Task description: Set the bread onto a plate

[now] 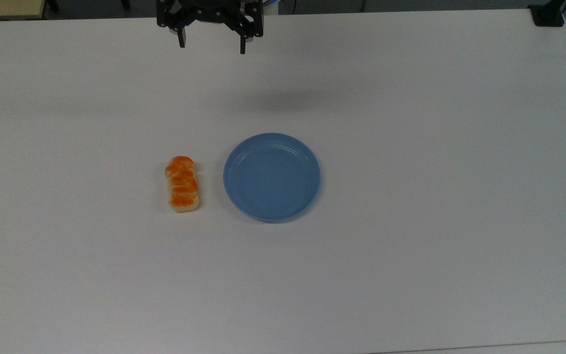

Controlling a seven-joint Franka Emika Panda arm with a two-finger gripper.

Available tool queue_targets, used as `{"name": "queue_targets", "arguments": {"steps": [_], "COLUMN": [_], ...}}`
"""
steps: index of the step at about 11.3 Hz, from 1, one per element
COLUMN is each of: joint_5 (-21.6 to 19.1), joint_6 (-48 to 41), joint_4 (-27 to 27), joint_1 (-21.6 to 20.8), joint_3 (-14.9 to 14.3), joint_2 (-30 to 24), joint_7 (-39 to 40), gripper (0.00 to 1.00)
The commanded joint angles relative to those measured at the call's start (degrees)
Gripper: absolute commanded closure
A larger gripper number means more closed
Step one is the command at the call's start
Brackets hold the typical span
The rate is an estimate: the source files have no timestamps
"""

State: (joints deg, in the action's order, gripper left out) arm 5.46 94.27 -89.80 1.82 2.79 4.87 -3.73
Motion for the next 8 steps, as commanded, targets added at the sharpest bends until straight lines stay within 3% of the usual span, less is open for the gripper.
{"name": "queue_targets", "arguments": {"steps": [1, 8], "joint_5": [-0.8, -0.8], "joint_6": [0.0, 1.4], "joint_4": [-2.0, -2.0], "joint_1": [-0.9, -0.3], "joint_3": [-1.5, -1.7], "joint_2": [-1.7, -1.4], "joint_7": [-0.8, 0.4], "gripper": [0.0, 0.0]}}
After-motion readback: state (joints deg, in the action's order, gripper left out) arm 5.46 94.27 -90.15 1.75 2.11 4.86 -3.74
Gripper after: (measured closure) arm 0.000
